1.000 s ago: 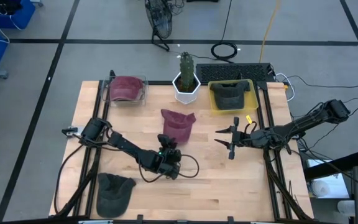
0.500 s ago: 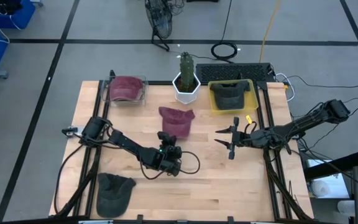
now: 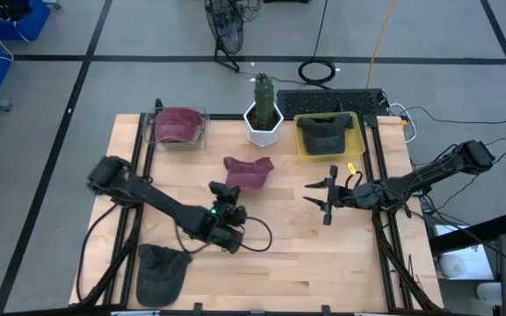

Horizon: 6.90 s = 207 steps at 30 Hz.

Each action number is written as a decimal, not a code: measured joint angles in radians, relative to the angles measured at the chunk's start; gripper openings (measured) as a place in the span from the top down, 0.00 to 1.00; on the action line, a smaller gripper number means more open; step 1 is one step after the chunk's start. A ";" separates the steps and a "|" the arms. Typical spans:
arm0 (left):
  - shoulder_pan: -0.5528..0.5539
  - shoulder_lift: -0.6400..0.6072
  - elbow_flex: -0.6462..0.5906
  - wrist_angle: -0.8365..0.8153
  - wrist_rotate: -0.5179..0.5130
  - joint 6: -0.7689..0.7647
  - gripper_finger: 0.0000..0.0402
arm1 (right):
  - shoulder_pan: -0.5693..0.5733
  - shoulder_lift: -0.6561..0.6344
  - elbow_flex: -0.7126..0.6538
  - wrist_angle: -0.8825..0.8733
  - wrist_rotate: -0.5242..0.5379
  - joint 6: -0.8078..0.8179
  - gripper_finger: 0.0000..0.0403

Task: Pick & Place hat
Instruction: Put the red cap into the transparent bin

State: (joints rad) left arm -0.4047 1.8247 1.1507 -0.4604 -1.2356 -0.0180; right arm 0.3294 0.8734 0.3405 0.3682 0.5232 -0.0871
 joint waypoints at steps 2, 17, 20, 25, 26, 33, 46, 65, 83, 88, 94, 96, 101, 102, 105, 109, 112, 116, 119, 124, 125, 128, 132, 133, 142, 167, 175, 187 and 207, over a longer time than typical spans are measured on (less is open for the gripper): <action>-0.003 -0.073 0.000 -0.053 0.013 0.025 0.98 | 0.000 0.000 0.000 0.002 0.000 0.000 0.64; 0.058 -0.609 0.002 -0.483 0.157 0.137 0.98 | 0.000 0.000 0.000 0.002 -0.009 -0.029 0.64; 0.094 -0.664 0.008 -0.579 0.182 0.098 0.98 | 0.000 0.000 0.000 0.000 -0.004 -0.050 0.64; 0.164 -0.681 0.089 -0.825 0.198 -0.021 0.98 | 0.000 0.000 0.000 0.000 -0.004 -0.092 0.64; 0.176 -0.679 0.110 -0.857 0.200 -0.032 0.98 | 0.000 0.000 0.000 -0.001 -0.004 -0.103 0.64; 0.286 -0.672 0.183 -0.975 0.254 0.025 0.98 | -0.001 0.000 0.000 -0.015 -0.002 -0.158 0.64; 0.441 -0.664 0.158 -1.053 0.310 0.122 0.98 | -0.001 0.000 0.000 -0.014 -0.001 -0.142 0.64; 0.614 -0.657 -0.076 -0.726 0.264 0.388 0.98 | 0.000 0.000 0.000 -0.089 -0.057 0.017 0.64; 0.587 -0.712 -0.051 -0.548 0.259 0.548 0.98 | -0.002 0.000 0.000 -0.090 -0.053 0.017 0.64; 0.579 -0.727 -0.051 -0.591 0.321 0.548 0.97 | -0.002 0.000 0.000 -0.090 -0.053 0.019 0.64; 0.627 -0.727 -0.083 -0.616 0.372 0.532 0.98 | -0.002 0.000 0.000 -0.090 -0.053 0.019 0.64; 0.647 -0.727 -0.114 -0.607 0.372 0.535 0.96 | -0.002 0.000 0.000 -0.090 -0.053 0.019 0.64; 0.686 -0.727 -0.205 -0.553 0.371 0.548 0.98 | -0.002 0.000 0.000 -0.090 -0.053 0.019 0.64; 0.692 -0.727 -0.223 -0.526 0.370 0.552 0.98 | -0.002 0.000 0.000 -0.090 -0.053 0.019 0.64; 0.701 -0.727 -0.270 -0.433 0.368 0.580 0.97 | -0.002 0.000 0.000 -0.090 -0.053 0.019 0.64; 0.718 -0.727 -0.327 -0.307 0.370 0.654 0.94 | -0.002 0.000 0.000 -0.090 -0.053 0.022 0.64; 0.741 -0.727 -0.370 -0.272 0.378 0.683 0.96 | -0.002 0.000 0.000 -0.090 -0.053 0.023 0.64; 0.773 -0.727 -0.420 -0.269 0.398 0.668 0.98 | -0.002 0.000 0.000 -0.090 -0.053 0.023 0.64; 0.796 -0.727 -0.450 -0.266 0.399 0.664 0.93 | -0.002 0.000 0.000 -0.090 -0.053 0.023 0.64; 0.832 -0.727 -0.468 -0.270 0.404 0.626 0.89 | -0.002 0.000 0.000 -0.090 -0.053 0.023 0.64; 0.834 -0.727 -0.468 -0.271 0.405 0.620 0.89 | -0.002 0.000 0.000 -0.090 -0.053 0.023 0.64; 0.832 -0.727 -0.469 -0.272 0.397 0.617 0.89 | -0.002 0.000 0.000 -0.090 -0.053 0.023 0.64; 0.807 -0.726 -0.441 -0.275 0.378 0.599 0.89 | -0.002 0.000 0.000 -0.090 -0.053 0.023 0.64; 0.798 -0.726 -0.433 -0.274 0.377 0.591 0.89 | -0.002 0.000 0.000 -0.090 -0.053 0.023 0.64; 0.756 -0.726 -0.374 -0.373 0.380 0.556 0.88 | -0.002 0.000 0.000 -0.090 -0.053 0.023 0.64; 0.675 -0.726 -0.342 -0.539 0.533 0.306 0.31 | -0.002 0.000 0.000 -0.090 -0.053 0.024 0.64; 0.627 -0.726 -0.146 -0.668 0.746 0.037 0.42 | -0.002 0.000 0.000 -0.090 -0.053 0.024 0.64; 0.884 -0.725 0.032 -0.653 0.651 -0.385 0.78 | -0.002 0.000 -0.001 -0.090 -0.053 0.024 0.64; 1.209 -0.369 0.018 -0.670 1.015 -0.326 0.98 | -0.002 0.000 -0.001 -0.089 -0.053 0.057 0.64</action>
State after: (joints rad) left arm 0.8042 1.4560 1.1690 -1.1302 -0.2202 -0.3439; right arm 0.3271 0.8738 0.3397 0.2790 0.4698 -0.0306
